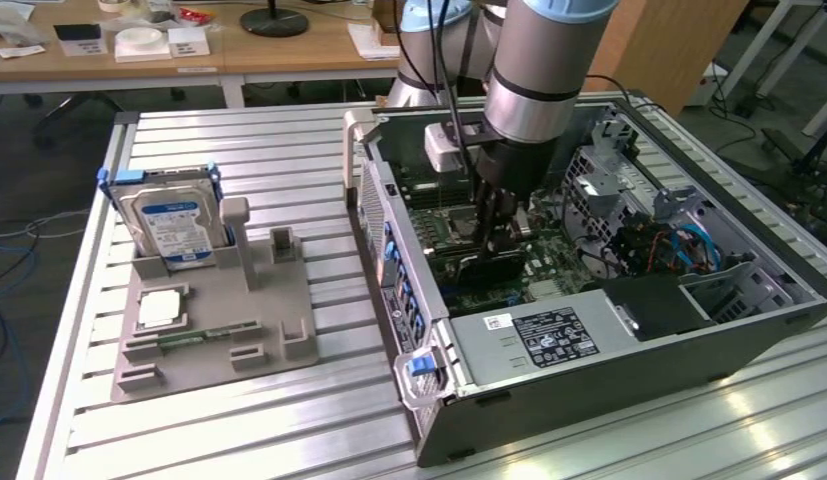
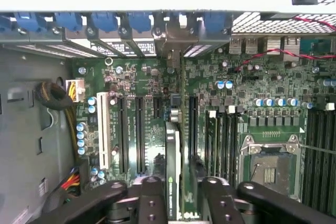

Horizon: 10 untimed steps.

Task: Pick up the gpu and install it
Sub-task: 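Insert the gpu into the slot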

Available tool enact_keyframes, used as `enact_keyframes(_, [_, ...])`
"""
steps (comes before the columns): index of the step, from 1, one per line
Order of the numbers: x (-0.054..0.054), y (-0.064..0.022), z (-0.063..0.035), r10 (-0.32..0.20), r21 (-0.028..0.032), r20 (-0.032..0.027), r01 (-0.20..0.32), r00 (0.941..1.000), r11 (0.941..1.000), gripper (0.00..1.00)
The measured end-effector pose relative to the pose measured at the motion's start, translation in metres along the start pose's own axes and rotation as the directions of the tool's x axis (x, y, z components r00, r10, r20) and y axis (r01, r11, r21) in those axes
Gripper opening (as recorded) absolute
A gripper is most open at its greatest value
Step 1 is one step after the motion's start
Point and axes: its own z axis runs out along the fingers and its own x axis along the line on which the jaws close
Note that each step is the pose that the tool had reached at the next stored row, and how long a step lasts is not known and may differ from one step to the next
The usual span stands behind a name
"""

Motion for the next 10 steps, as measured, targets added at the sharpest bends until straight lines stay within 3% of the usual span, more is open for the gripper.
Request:
enact_keyframes(2, [0.0, 0.0, 0.0, 0.0, 0.0001, 0.0, 0.0, 1.0, 1.0, 0.2])
enact_keyframes(3, [0.0, 0.0, 0.0, 0.0, 0.0, -0.0001, 0.0, 1.0, 1.0, 0.2])
enact_keyframes(5, [0.0, 0.0, 0.0, 0.0, 0.0, 0.0, 0.0, 1.0, 1.0, 0.11])
enact_keyframes(10, [0.0, 0.0, -0.0001, 0.0, 0.0, -0.0001, 0.0, 1.0, 1.0, 0.11])
